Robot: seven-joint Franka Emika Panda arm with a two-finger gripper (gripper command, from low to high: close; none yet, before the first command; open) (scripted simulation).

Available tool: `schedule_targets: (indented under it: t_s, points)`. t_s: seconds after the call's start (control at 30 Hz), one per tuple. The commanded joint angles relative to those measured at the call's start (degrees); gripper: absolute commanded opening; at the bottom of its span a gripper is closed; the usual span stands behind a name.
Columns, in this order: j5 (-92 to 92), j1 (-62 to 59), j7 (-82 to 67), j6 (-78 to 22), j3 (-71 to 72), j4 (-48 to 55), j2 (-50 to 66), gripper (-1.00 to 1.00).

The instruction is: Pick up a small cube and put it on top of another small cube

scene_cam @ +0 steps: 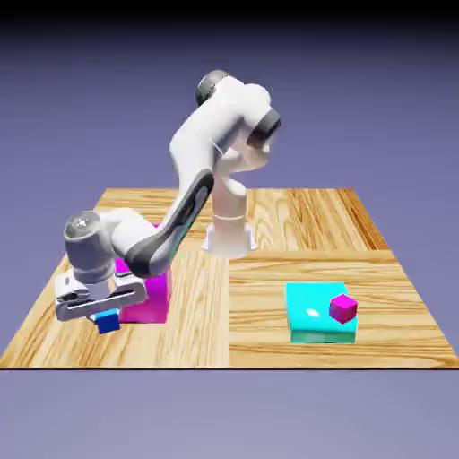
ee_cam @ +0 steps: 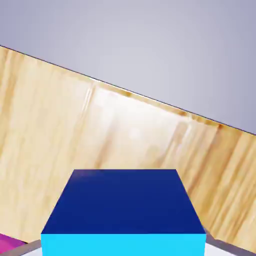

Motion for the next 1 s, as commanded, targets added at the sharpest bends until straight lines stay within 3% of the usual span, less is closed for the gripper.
schedule_targets:
  t_s: [0.0,0.8,0.97]
  points:
    - [-1.47,-0.98,2.40,-0.83,1.07,-0.57,-2.08,-1.00]
    - [-33.61,-23.91,57.55,-21.59,26.16,-13.99,-50.77,-1.00]
    - [-33.79,-24.25,57.42,-11.85,25.43,-22.29,-49.26,-1.00]
